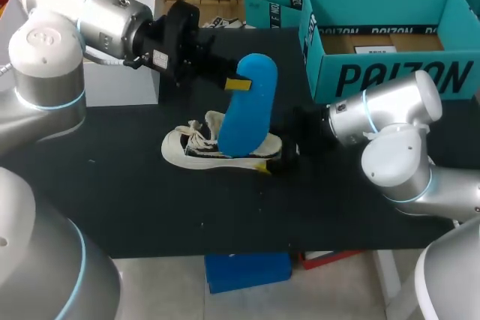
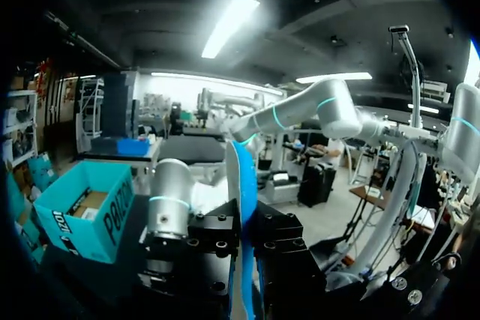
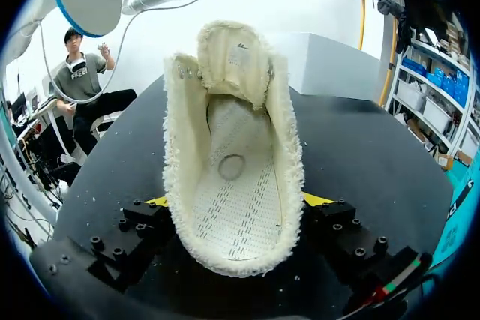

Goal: Take the shoe out of the shoebox, open the shoe tongue, remove and reinsert the insole, then place the shoe into the shoebox

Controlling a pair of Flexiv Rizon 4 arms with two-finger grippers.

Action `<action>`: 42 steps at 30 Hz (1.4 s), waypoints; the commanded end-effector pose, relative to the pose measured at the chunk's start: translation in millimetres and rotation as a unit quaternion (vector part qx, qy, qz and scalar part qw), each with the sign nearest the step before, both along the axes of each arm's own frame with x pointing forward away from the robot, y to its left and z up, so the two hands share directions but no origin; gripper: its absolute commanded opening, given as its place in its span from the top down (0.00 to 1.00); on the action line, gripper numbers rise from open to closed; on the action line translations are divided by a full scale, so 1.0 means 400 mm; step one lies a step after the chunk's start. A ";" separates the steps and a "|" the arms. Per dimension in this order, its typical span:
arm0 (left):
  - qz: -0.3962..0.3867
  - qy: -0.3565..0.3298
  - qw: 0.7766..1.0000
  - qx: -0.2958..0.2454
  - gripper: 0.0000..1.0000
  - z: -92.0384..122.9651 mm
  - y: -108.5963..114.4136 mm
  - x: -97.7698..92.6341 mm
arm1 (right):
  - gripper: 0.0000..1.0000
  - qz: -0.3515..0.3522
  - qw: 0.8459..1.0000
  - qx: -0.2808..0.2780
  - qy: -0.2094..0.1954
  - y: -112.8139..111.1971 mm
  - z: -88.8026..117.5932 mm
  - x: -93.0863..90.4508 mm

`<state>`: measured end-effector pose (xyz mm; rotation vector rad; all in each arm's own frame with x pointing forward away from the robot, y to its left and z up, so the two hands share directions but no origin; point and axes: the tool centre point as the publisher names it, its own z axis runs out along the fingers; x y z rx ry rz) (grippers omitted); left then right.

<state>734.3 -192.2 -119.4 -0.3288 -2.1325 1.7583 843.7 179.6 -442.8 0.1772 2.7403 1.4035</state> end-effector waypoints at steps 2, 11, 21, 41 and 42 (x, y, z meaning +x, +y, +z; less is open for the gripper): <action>0.000 -0.001 1.000 0.000 1.00 -0.001 -0.003 0.002 | 1.00 0.000 1.000 0.000 0.000 -0.001 -0.007 0.001; 0.017 0.076 0.996 -0.038 1.00 0.026 0.016 0.020 | 1.00 0.000 1.000 0.000 0.000 -0.001 -0.007 0.001; 0.022 0.174 0.983 -0.063 1.00 0.159 0.037 0.017 | 1.00 0.000 1.000 0.000 0.000 -0.001 -0.007 0.001; 0.086 0.150 0.982 -0.081 1.00 0.277 0.070 0.001 | 1.00 0.000 1.000 0.000 0.000 -0.001 -0.007 0.001; 0.087 0.150 0.981 -0.082 1.00 0.280 0.071 0.001 | 1.00 0.000 1.000 0.000 0.000 -0.001 -0.007 0.001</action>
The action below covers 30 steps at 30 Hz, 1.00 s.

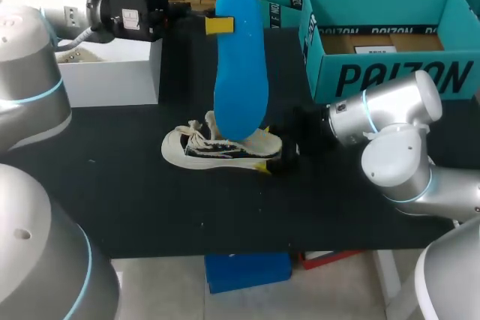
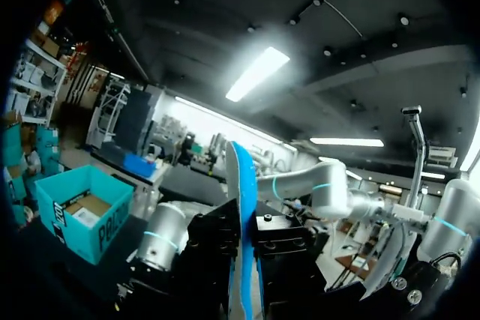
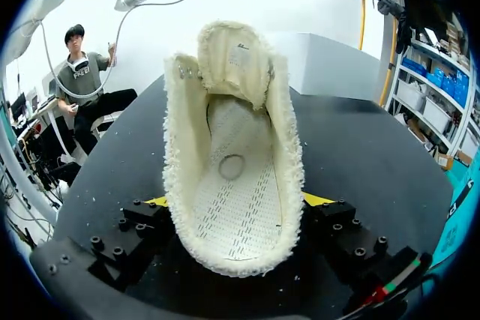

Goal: Take the shoe out of the shoebox, open the shoe tongue, remove and reinsert the insole, then place the shoe into the shoebox

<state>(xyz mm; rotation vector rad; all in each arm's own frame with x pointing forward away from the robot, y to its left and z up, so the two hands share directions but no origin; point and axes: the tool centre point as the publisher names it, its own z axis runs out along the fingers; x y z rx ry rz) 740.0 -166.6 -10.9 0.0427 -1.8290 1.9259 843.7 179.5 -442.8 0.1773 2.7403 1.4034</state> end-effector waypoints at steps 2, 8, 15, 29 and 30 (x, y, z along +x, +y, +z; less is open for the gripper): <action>0.023 -0.003 1.000 0.005 1.00 0.014 0.009 -0.013 | 1.00 0.000 1.000 0.000 0.000 -0.001 -0.007 0.001; 0.027 -0.004 1.000 0.005 1.00 0.017 0.011 -0.012 | 1.00 0.000 1.000 0.000 0.000 -0.001 -0.007 0.001; 0.027 -0.004 1.000 0.005 1.00 0.017 0.011 -0.012 | 0.86 0.001 1.000 -0.005 0.006 -0.006 0.000 0.002; 0.027 -0.004 1.000 0.005 1.00 0.017 0.011 -0.012 | 0.00 0.022 0.986 -0.164 0.030 -0.093 0.112 0.020; 0.027 -0.004 1.000 0.005 1.00 0.017 0.011 -0.012 | 0.00 0.021 0.983 -0.177 0.033 -0.096 0.118 0.020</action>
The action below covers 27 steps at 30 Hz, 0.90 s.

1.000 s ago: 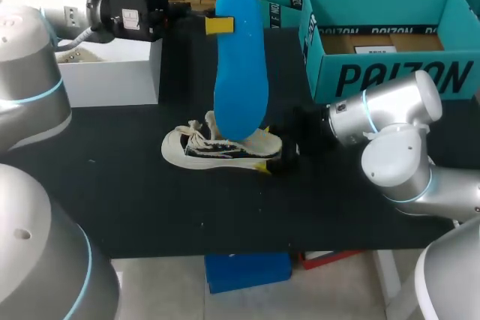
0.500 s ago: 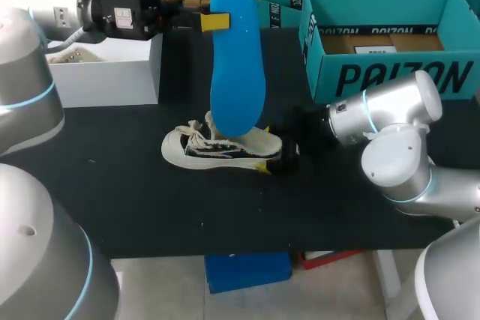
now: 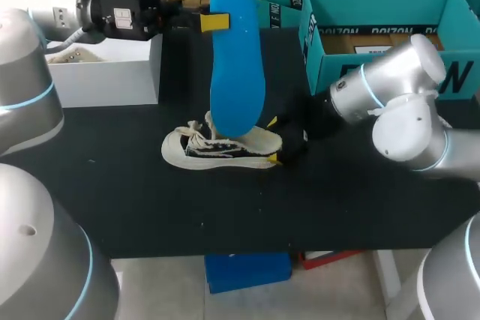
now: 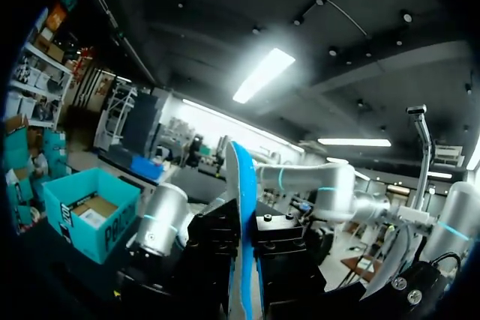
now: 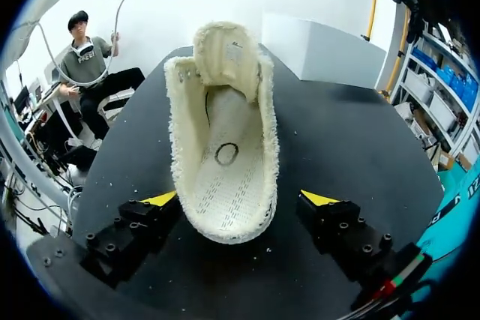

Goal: Take the shoe out of the shoebox, open the shoe tongue, remove and reinsert the insole, then place the shoe into the shoebox

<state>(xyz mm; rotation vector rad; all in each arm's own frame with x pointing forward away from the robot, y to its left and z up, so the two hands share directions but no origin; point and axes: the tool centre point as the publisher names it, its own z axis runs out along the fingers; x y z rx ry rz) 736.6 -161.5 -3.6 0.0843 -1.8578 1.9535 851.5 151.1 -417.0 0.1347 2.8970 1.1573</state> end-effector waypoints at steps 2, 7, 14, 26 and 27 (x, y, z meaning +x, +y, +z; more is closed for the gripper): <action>0.003 0.000 1.000 0.000 1.00 -0.001 -0.001 -0.003 | 0.00 -0.001 0.993 -0.115 0.018 -0.028 0.066 0.000; 0.003 0.000 1.000 0.000 1.00 -0.001 -0.001 -0.003 | 0.00 -0.006 0.985 -0.169 0.018 -0.027 0.095 0.003; 0.003 0.000 1.000 0.000 1.00 -0.001 -0.001 -0.003 | 0.00 -0.001 0.968 -0.250 0.014 -0.012 0.125 0.005; 0.003 0.000 1.000 0.000 1.00 -0.001 -0.001 -0.003 | 0.00 0.018 0.941 -0.338 0.016 0.017 0.157 0.012; 0.003 0.000 1.000 0.000 1.00 -0.001 -0.001 -0.003 | 0.00 0.020 0.939 -0.344 0.017 0.021 0.158 0.012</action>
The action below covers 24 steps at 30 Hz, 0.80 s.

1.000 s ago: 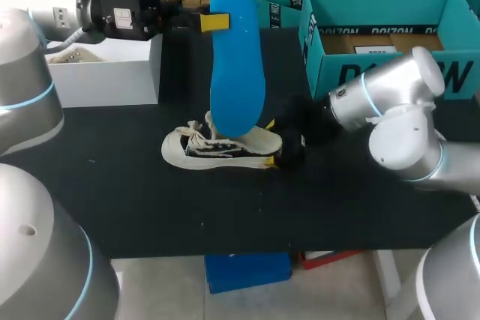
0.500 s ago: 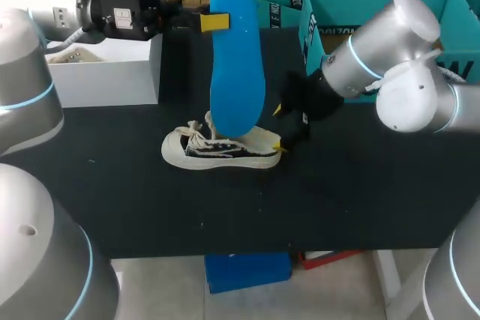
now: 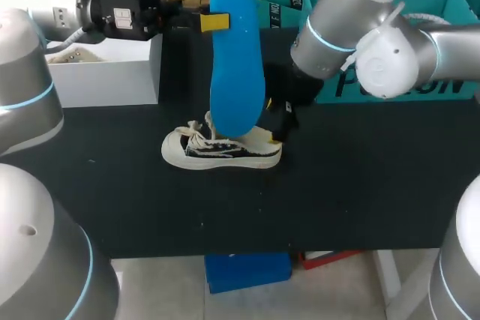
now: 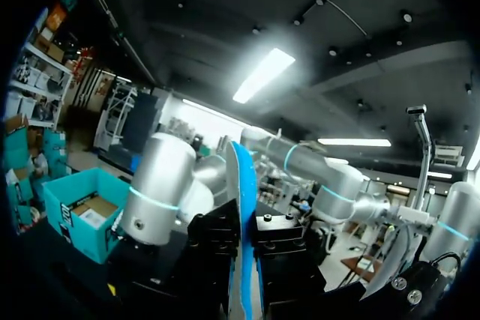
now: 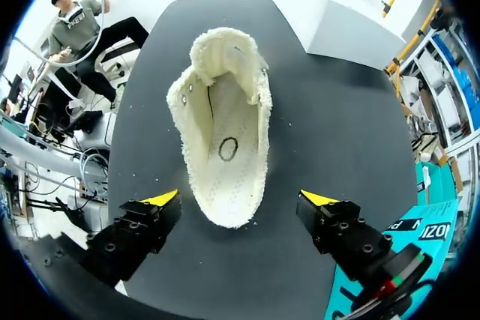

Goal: Take the shoe out of the shoebox, open the shoe tongue, remove and reinsert the insole, then place the shoe into the shoebox

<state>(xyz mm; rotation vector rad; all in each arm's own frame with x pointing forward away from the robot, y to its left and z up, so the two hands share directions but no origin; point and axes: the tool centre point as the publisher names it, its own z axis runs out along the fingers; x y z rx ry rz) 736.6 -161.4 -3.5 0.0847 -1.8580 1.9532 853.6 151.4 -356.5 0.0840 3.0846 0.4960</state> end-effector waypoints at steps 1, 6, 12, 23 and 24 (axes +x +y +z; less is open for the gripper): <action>0.003 0.000 1.000 0.000 1.00 -0.001 -0.002 -0.003 | 0.00 0.005 0.990 -0.138 0.012 0.024 0.008 0.007; 0.003 0.000 1.000 0.000 1.00 -0.001 -0.002 -0.003 | 0.00 0.014 0.989 -0.149 0.015 0.040 0.007 0.009; 0.003 0.000 1.000 0.000 1.00 -0.001 -0.002 -0.003 | 0.00 0.009 0.989 -0.148 0.015 0.047 0.008 0.009; 0.003 0.000 1.000 0.000 1.00 -0.001 -0.002 -0.003 | 0.00 0.009 0.989 -0.145 0.019 0.050 0.000 0.008; 0.003 0.000 1.000 0.000 1.00 -0.001 -0.002 -0.003 | 0.00 0.009 0.989 -0.145 0.019 0.048 -0.001 0.008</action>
